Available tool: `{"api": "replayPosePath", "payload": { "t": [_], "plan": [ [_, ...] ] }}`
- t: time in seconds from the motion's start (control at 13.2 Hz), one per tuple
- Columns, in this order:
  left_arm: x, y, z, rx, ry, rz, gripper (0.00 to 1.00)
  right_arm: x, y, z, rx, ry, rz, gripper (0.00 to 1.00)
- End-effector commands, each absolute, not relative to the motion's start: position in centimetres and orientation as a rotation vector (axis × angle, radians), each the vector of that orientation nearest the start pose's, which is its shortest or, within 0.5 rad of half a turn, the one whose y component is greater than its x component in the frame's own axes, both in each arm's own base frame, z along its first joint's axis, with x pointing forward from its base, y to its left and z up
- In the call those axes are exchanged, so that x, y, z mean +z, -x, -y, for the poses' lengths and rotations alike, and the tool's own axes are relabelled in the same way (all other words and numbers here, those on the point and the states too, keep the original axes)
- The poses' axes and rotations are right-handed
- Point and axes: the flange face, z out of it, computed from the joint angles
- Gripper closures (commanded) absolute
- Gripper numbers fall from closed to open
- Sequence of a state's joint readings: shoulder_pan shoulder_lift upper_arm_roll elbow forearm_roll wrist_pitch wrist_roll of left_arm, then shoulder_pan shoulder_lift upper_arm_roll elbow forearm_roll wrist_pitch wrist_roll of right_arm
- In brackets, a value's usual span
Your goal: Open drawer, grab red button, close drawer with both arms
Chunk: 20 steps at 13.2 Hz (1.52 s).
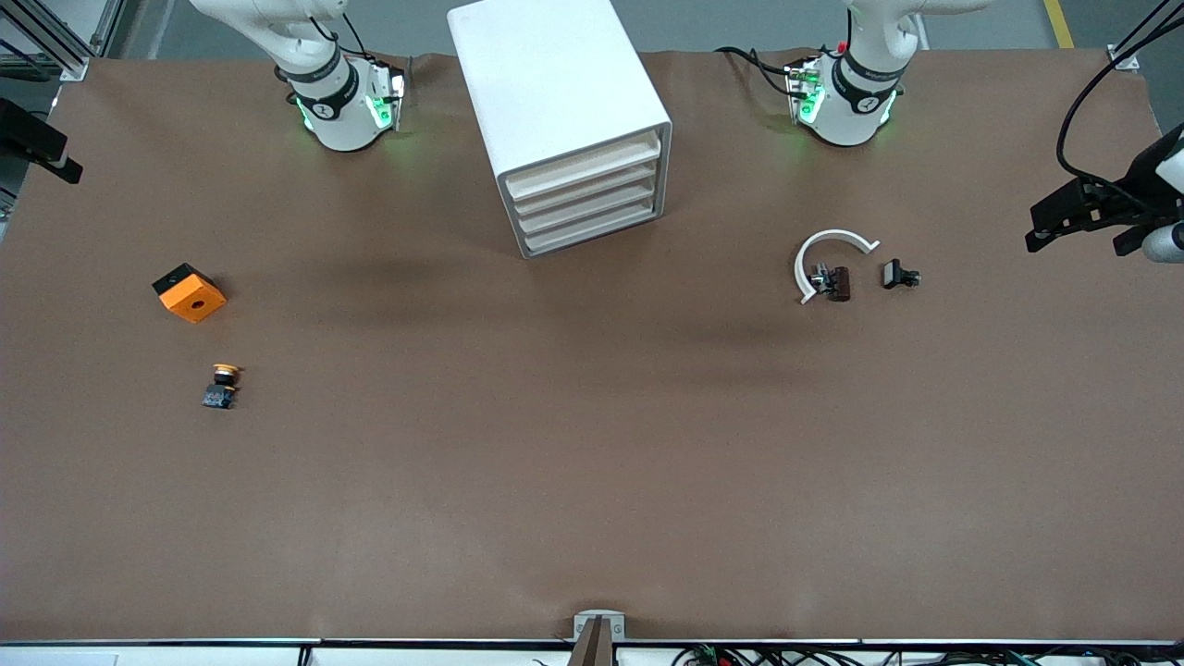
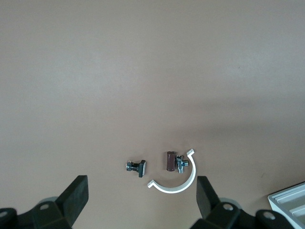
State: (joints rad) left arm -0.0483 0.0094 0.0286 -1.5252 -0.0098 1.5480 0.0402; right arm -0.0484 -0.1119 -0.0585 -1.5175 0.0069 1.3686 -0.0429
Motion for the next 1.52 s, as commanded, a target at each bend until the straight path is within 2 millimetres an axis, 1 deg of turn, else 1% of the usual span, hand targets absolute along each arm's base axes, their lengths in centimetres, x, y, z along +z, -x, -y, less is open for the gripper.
{"api": "replayPosePath", "payload": {
  "t": [0.0, 0.23, 0.46, 0.53, 0.68, 0.76, 0.84, 0.91, 0.99, 1.06, 1.14, 1.29, 1.37, 1.44],
  "plan": [
    [64.1, -55.3, 1.2, -0.024, 3.146, -0.104, 0.00, 69.4, -48.3, 5.0, 0.059, 3.126, -0.118, 0.00],
    [64.1, -55.3, 1.2, -0.024, 3.147, -0.104, 0.00, 69.7, -48.1, 5.1, 0.052, 3.125, -0.120, 0.00],
    [64.1, -55.2, 1.4, -0.012, 3.148, -0.133, 0.00, 69.5, -48.0, 5.0, 0.069, 3.123, -0.120, 0.00],
    [64.1, -55.2, 1.5, -0.013, 3.153, -0.172, 0.00, 69.5, -48.0, 4.7, 0.071, 3.123, -0.112, 0.00],
    [63.8, -55.2, 1.0, -0.005, 3.163, -0.369, 0.00, 69.5, -48.0, 4.6, 0.071, 3.124, -0.108, 0.00],
    [63.1, -55.3, 0.2, 0.030, 3.209, -0.452, 0.00, 69.5, -48.0, 4.6, 0.073, 3.124, -0.108, 0.00],
    [62.2, -55.5, -1.3, 0.049, 3.272, -0.512, 0.00, 69.4, -48.0, 4.6, 0.083, 3.123, -0.105, 0.00],
    [61.2, -55.7, -2.5, 0.054, 3.317, -0.645, 0.00, 69.4, -48.0, 4.6, 0.083, 3.123, -0.107, 0.00],
    [59.9, -56.0, -3.0, 0.077, 3.342, -0.787, 0.00, 69.3, -47.9, 4.7, 0.088, 3.122, -0.110, 0.00],
    [59.1, -56.2, -3.4, 0.081, 3.369, -0.906, 0.00, 69.3, -47.9, 4.7, 0.090, 3.124, -0.110, 0.00],
    [58.0, -56.2, -3.7, 0.132, 3.379, -0.987, 0.00, 69.3, -47.9, 4.7, 0.086, 3.124, -0.110, 0.00],
    [55.4, -56.6, -3.3, 0.226, 3.380, -1.191, 0.00, 69.4, -48.0, 4.7, 0.076, 3.124, -0.110, 0.00],
    [53.8, -56.9, -2.8, 0.276, 3.421, -1.256, 0.00, 69.4, -48.0, 4.7, 0.076, 3.124, -0.110, 0.00],
    [52.1, -57.2, -2.2, 0.329, 3.464, -1.276, 0.00, 69.5, -48.1, 4.7, 0.069, 3.125, -0.108, 0.00]
  ]
}}
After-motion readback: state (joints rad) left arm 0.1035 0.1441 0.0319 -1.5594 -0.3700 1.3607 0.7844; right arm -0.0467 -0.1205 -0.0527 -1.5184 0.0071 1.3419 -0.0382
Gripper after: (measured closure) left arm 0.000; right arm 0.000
